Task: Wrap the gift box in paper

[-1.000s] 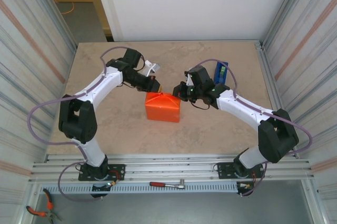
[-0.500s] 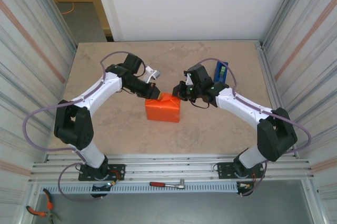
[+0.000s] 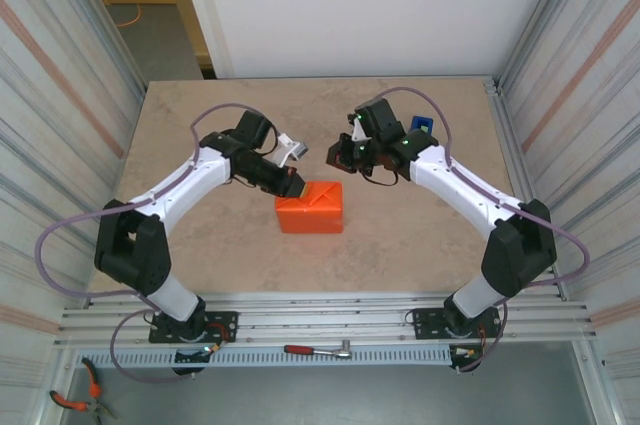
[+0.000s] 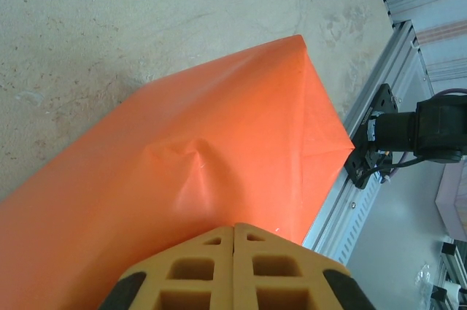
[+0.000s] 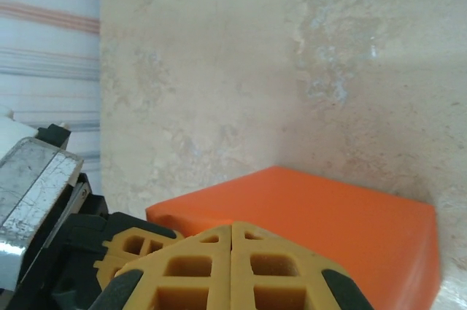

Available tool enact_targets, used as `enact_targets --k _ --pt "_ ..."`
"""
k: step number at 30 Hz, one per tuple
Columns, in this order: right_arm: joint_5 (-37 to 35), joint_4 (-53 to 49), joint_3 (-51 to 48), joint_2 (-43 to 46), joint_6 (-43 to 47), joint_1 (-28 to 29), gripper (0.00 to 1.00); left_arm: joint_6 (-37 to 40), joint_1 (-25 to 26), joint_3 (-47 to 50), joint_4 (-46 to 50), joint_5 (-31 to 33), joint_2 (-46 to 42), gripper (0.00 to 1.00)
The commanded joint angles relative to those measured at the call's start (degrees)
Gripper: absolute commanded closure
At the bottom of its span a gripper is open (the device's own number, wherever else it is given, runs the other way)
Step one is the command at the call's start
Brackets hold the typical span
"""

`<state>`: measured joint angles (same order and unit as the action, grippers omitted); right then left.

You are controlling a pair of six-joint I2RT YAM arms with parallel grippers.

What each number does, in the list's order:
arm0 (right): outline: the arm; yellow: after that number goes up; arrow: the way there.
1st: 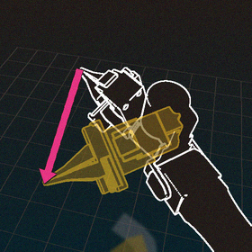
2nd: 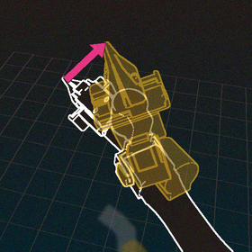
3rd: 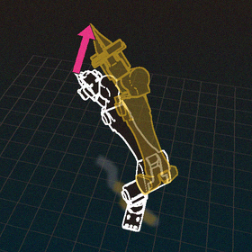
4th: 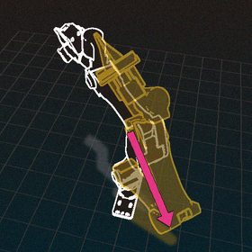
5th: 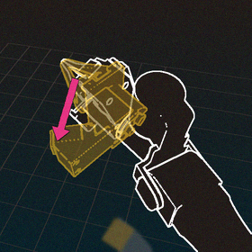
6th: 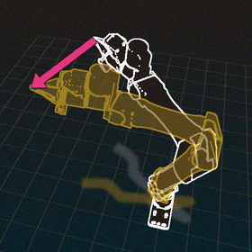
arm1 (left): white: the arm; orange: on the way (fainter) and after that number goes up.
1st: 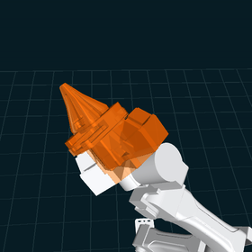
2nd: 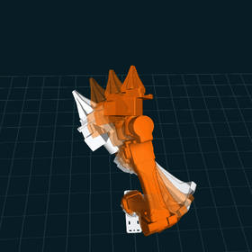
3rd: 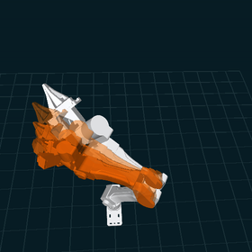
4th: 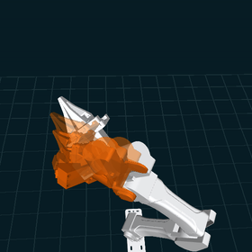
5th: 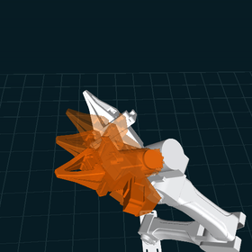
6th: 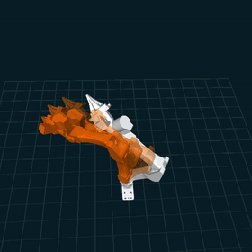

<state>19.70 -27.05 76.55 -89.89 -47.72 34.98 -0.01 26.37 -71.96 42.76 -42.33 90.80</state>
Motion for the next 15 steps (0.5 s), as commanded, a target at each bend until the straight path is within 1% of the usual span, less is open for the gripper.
enact_targets --k 1,8,15 --pt "0.9 -1.2 0.9 -2.6 0.0 2.3 1.0 0.1 0.5 1.8 0.4 0.8 -1.5 1.0" --pt "-0.6 0.3 -1.4 -3.3 -2.0 7.1 1.0 0.0 0.6 2.5 -0.1 0.7 -2.0 1.0" --pt "-2.1 2.4 -8.1 -0.2 -4.4 9.1 1.0 -0.2 0.5 2.6 -0.4 0.4 -2.3 1.0"
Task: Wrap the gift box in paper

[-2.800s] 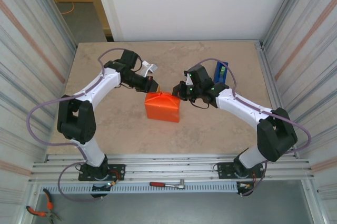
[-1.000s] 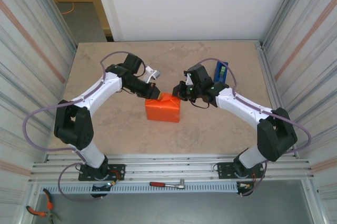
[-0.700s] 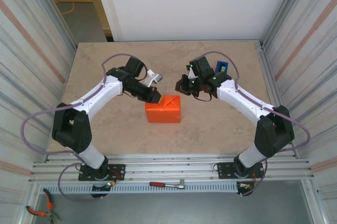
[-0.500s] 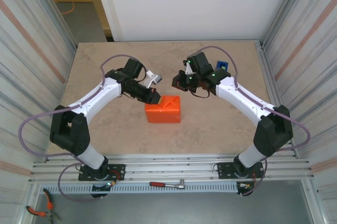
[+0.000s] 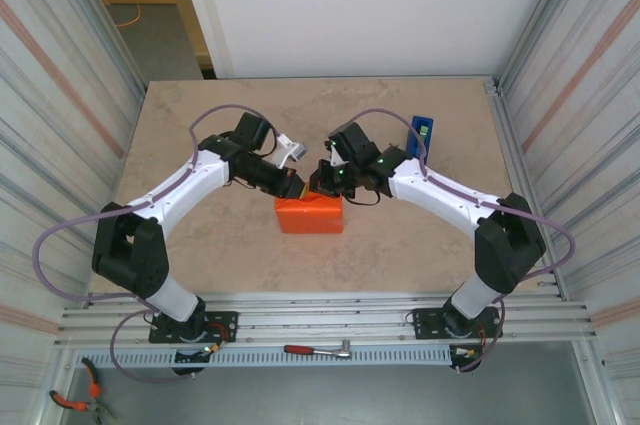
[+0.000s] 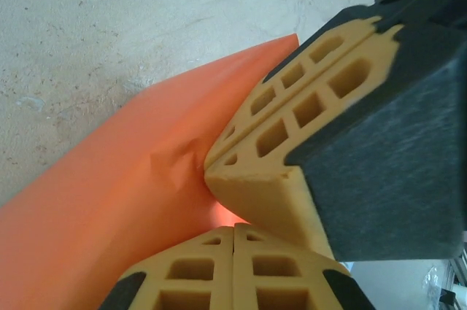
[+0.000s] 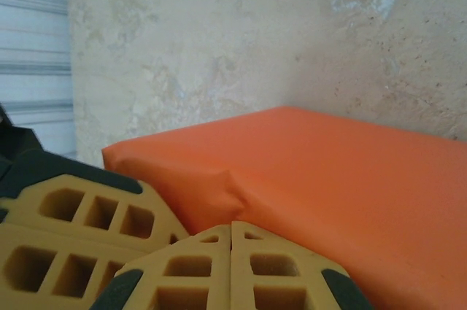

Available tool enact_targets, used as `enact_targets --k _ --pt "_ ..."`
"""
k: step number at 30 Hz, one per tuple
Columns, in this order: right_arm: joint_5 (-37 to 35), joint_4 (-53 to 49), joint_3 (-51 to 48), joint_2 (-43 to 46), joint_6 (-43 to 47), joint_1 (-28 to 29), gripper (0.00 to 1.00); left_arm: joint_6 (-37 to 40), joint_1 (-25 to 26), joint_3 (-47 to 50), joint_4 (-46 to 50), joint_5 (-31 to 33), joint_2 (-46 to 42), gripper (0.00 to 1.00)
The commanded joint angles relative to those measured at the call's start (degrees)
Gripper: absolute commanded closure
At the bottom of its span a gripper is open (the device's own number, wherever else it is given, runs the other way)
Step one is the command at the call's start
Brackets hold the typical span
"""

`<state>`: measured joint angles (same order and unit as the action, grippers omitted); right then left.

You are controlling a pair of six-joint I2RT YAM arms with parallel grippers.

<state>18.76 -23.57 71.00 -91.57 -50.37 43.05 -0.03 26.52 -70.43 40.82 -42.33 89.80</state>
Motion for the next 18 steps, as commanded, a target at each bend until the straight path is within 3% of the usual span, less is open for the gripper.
enact_targets --k 1,6,13,18 --pt "-1.1 -1.0 -3.2 1.6 -1.8 1.1 1.0 -0.2 0.4 0.9 1.5 0.3 -1.4 1.0" --pt "-1.4 -0.7 -4.8 2.0 -1.3 1.2 1.0 -2.3 -1.6 -1.3 0.8 -2.2 -3.0 1.0" --pt "-1.0 -0.2 -5.1 1.7 -0.2 1.2 1.0 -7.5 -9.4 -3.5 -3.0 -3.1 -5.0 1.0" --pt "-0.8 0.7 -6.0 1.7 -0.3 1.2 1.0 -7.1 -10.3 -4.0 -2.2 -2.1 -3.0 1.0"
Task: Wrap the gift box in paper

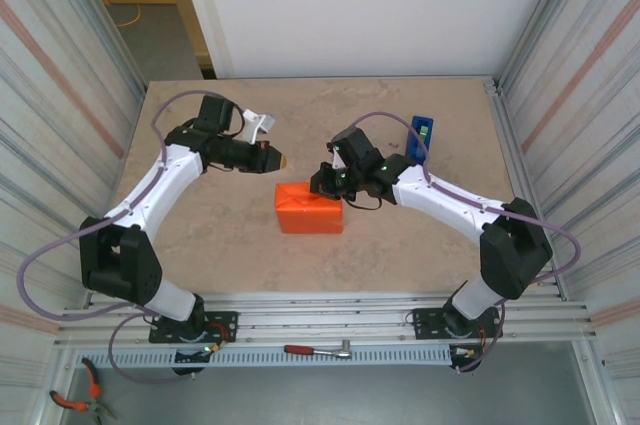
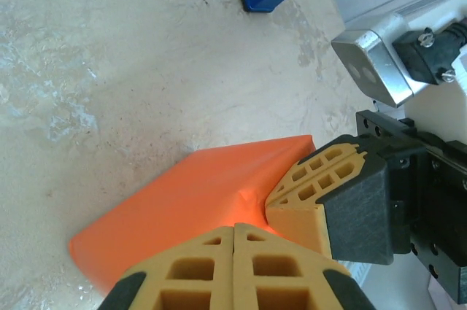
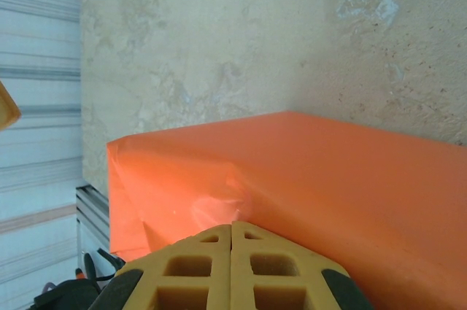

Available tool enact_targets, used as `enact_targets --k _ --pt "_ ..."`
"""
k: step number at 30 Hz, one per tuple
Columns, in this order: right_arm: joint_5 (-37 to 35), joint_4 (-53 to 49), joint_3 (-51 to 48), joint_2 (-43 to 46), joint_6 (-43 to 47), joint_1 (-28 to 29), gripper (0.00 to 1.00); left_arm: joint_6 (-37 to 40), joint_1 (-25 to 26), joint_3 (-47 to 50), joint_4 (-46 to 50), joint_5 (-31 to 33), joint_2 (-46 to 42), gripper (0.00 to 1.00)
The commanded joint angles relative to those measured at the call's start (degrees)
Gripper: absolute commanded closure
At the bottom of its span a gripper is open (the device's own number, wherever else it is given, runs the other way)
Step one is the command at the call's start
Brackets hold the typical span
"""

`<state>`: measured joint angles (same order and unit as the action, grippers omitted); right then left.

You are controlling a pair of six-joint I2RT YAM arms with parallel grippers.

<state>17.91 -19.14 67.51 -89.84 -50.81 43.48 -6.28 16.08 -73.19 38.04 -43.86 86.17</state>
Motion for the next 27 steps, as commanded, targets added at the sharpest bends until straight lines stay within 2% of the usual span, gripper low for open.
enact_targets --k 1,14,27 --pt "0.1 -3.7 -2.6 0.0 0.1 0.7 1.0 -0.7 0.1 -1.1 0.5 -0.8 1.1 1.0" --pt "-0.2 -3.4 -3.7 0.6 0.0 0.8 1.0 1.8 5.1 2.1 0.6 -3.4 -1.8 1.0" --pt "-0.2 -3.5 -3.5 0.7 -0.3 0.8 1.0 2.6 10.1 7.8 -0.9 -1.4 -2.7 1.0"
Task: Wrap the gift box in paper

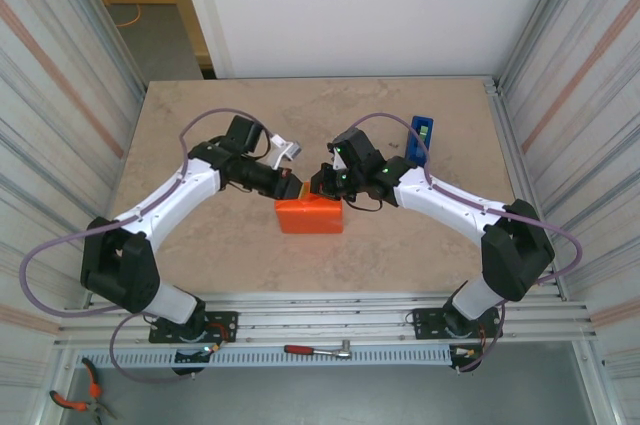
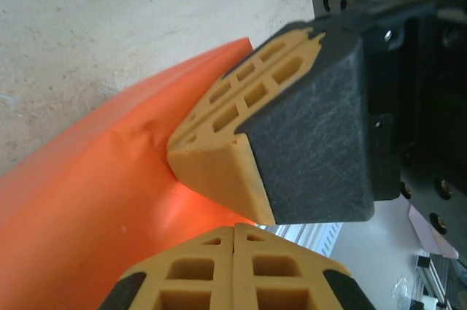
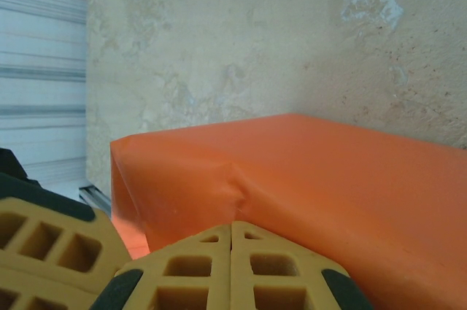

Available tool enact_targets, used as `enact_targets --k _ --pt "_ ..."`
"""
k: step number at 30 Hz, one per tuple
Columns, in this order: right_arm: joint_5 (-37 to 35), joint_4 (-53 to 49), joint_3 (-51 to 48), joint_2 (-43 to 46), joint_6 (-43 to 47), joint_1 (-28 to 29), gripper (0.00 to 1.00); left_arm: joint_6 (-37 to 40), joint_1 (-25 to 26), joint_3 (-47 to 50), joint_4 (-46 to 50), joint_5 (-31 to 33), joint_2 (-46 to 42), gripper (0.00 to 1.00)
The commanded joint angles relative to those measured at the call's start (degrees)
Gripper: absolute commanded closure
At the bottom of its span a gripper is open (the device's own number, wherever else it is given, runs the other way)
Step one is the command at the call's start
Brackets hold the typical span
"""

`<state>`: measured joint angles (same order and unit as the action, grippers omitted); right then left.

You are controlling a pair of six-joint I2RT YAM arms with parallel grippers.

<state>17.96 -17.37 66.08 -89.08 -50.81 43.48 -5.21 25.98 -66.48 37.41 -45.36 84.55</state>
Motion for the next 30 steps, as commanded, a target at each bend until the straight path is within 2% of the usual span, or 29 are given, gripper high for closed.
enact_targets --k 1,10,16,30 --pt "-0.2 -5.3 -1.9 -0.1 -0.3 0.8 1.0 1.6 0.4 1.2 -0.2 0.3 -0.9 1.0" --pt "0.2 -6.9 1.4 1.4 0.4 0.1 1.0 4.1 2.3 1.1 3.0 4.7 0.3 1.0" --pt "0.5 -8.2 4.0 2.8 1.0 0.2 1.0 4.4 2.6 1.4 3.2 5.5 0.5 1.0" --pt "-0.2 -7.7 2.4 3.6 -0.1 2.7 1.0 4.7 2.6 1.9 3.0 5.7 0.7 1.0"
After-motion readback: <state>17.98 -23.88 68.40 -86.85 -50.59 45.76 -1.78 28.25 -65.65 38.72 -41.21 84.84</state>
